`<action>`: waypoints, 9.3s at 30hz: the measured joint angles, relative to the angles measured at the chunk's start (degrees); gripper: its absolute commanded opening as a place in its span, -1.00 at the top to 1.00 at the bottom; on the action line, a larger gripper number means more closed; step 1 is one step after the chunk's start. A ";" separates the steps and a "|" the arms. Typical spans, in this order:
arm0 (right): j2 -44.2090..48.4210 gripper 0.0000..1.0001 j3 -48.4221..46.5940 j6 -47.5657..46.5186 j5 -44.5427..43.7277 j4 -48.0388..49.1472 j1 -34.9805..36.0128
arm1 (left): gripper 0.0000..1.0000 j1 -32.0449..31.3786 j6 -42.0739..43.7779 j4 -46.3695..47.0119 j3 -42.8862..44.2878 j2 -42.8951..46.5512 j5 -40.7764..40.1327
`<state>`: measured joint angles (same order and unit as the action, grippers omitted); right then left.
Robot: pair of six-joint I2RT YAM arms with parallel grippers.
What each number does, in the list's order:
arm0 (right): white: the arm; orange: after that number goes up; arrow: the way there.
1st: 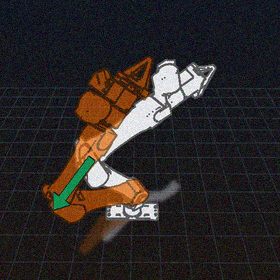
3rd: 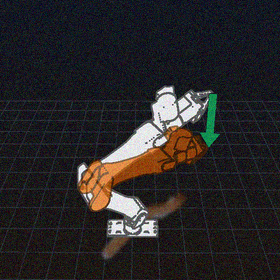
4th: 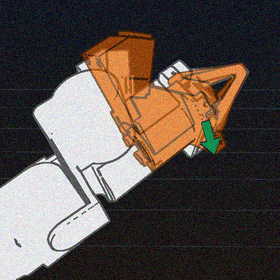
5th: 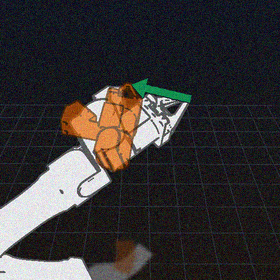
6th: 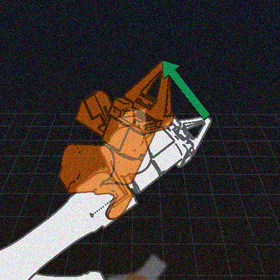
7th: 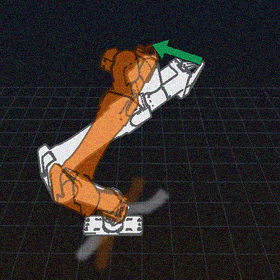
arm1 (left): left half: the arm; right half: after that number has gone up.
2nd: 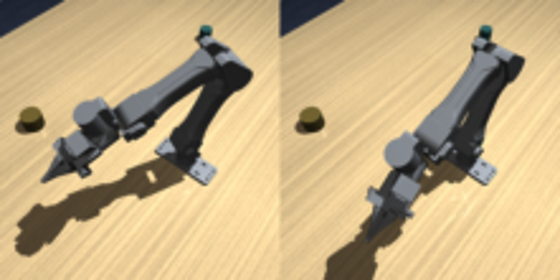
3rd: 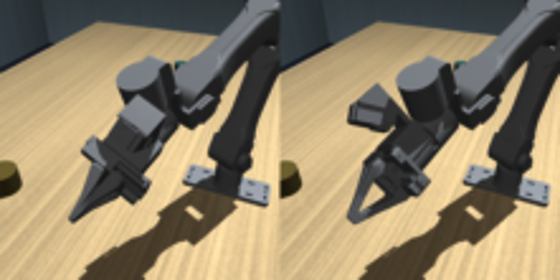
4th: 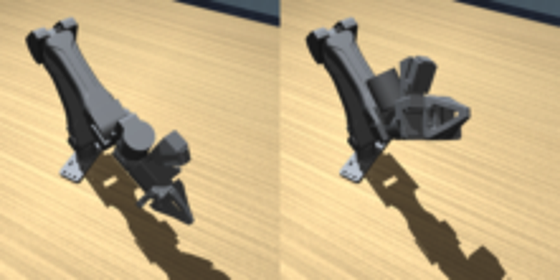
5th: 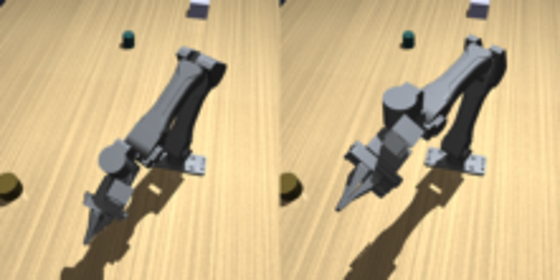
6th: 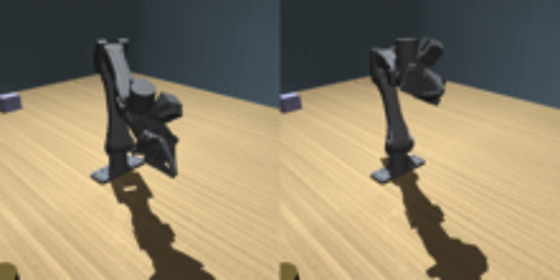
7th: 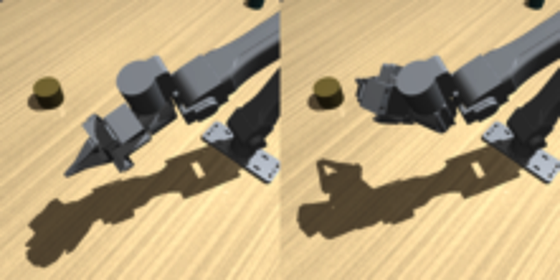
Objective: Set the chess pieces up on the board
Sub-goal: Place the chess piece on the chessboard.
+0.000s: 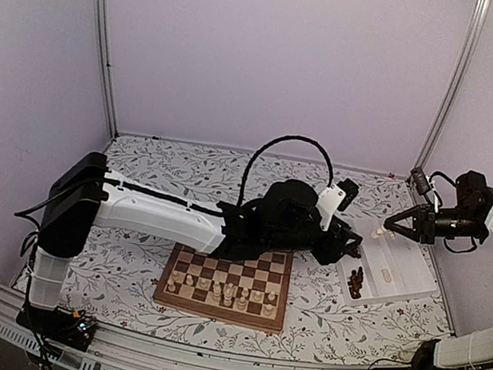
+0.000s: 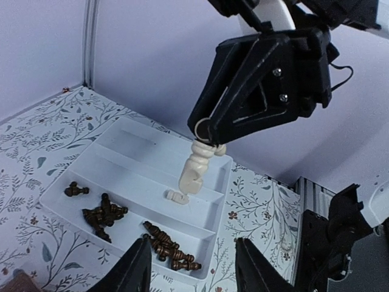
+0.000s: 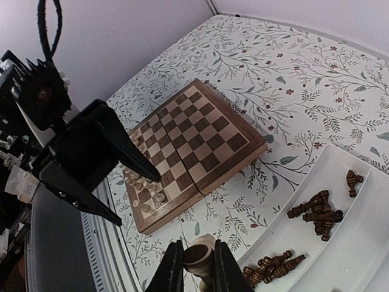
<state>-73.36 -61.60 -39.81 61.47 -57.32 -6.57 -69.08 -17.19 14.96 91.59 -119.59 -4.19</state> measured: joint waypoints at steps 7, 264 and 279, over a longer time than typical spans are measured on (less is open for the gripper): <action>0.59 0.71 -0.02 -4.31 5.14 -4.81 0.00 | -0.13 0.92 -7.50 18.64 -2.99 -5.75 10.73; 2.69 0.72 7.61 2.32 -3.85 17.75 -0.26 | 0.59 10.93 -0.09 -93.64 -3.34 5.11 8.59; 2.69 0.72 7.61 2.32 -3.21 17.35 -0.26 | 0.51 10.75 -0.87 -93.94 3.34 6.03 7.50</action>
<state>-70.67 -54.00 -37.50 58.26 -39.97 -6.83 -58.33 -18.06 -78.98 94.94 -113.56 3.31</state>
